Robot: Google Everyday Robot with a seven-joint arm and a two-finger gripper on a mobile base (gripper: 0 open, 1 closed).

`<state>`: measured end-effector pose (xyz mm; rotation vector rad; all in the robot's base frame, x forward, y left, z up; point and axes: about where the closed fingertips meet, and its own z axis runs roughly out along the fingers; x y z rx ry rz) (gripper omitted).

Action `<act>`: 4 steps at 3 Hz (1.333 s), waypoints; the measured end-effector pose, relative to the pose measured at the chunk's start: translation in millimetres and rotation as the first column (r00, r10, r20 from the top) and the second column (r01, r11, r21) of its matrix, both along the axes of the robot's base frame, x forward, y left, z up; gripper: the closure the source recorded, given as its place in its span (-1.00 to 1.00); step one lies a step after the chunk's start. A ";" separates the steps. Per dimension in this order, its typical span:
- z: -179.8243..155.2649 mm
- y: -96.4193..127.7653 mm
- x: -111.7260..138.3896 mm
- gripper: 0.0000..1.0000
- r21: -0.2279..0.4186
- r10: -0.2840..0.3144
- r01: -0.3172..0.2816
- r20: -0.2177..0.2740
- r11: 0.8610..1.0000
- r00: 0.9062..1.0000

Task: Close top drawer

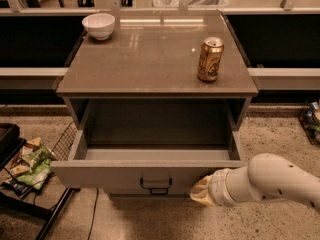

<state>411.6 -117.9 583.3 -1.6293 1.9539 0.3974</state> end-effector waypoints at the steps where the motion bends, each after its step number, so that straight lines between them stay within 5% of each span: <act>1: -13.0 -3.5 17.7 1.00 0.006 0.040 -0.040 0.004 0.999 0.999; 2: -16.0 -7.8 38.1 1.00 0.013 0.046 -0.046 0.015 0.999 0.999; 3: -36.0 -20.0 93.4 1.00 0.042 0.074 -0.075 0.027 0.996 0.997; 4: -37.1 -21.9 99.0 1.00 0.046 0.076 -0.077 0.032 0.996 0.997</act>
Offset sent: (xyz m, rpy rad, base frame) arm 0.1719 -0.0369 -0.0336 0.0593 -0.0849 0.0791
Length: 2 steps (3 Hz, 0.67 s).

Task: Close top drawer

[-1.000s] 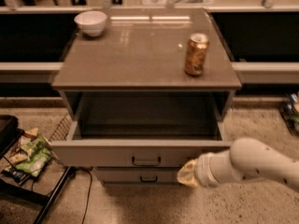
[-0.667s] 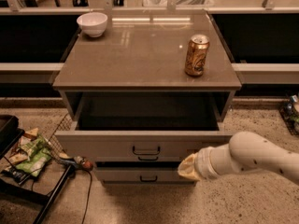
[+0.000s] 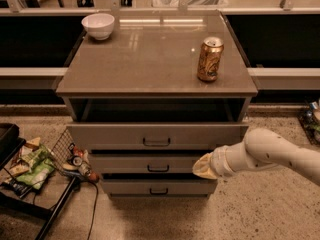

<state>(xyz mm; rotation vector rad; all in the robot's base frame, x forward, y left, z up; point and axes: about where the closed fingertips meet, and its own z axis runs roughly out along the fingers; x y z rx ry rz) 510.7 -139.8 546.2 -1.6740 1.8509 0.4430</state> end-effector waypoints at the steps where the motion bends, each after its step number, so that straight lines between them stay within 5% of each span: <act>1: 9.9 -10.2 34.5 1.00 0.004 -0.006 0.006 0.037 1.000 0.999; 2: 25.9 -31.8 87.6 1.00 0.024 -0.037 0.035 0.102 0.999 0.994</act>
Offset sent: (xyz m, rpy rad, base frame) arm 0.1319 -0.0547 0.0438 0.0282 -0.1592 -0.0664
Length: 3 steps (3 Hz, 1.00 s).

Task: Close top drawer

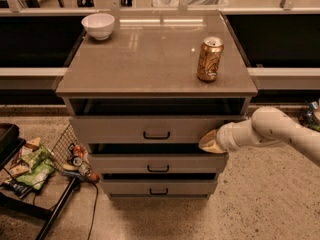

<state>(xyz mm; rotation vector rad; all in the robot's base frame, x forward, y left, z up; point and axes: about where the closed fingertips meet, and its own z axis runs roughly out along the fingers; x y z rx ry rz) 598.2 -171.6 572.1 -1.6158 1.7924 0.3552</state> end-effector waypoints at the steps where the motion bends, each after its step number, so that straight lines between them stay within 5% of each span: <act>1: 0.8 -1.6 3.3 1.00 0.002 -0.003 0.003 0.005 1.000 1.000; 2: 8.3 -13.1 6.5 1.00 -0.010 -0.027 0.027 0.026 1.000 0.999; 3: 23.9 -12.2 -26.5 1.00 -0.097 0.012 -0.014 -0.024 0.995 1.000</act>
Offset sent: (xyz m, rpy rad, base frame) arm 0.0115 -0.0321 0.0213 -0.0287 -0.0586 -0.0639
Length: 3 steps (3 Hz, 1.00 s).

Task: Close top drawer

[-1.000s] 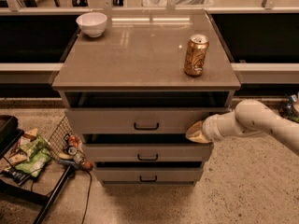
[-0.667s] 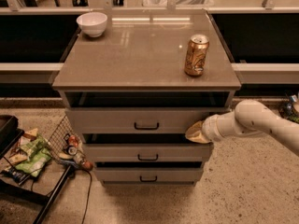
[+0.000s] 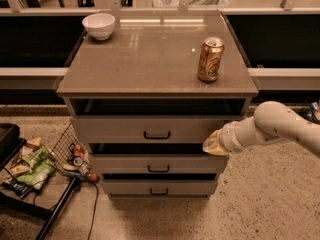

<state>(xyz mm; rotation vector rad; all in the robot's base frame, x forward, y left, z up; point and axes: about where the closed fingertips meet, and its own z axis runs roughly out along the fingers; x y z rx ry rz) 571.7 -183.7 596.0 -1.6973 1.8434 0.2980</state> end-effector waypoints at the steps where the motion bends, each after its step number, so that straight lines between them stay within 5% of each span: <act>1: 41.4 8.9 -48.2 1.00 -0.125 0.077 -0.088 -0.092 0.988 0.993; 2: 101.3 -1.6 -72.7 1.00 -0.267 0.067 -0.112 -0.171 0.957 0.983; 3: 153.7 -38.6 -80.4 1.00 -0.402 -0.084 -0.018 -0.236 0.916 0.968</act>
Offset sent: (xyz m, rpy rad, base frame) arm -0.1704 -0.0379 0.1907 -0.5128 0.5348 0.1308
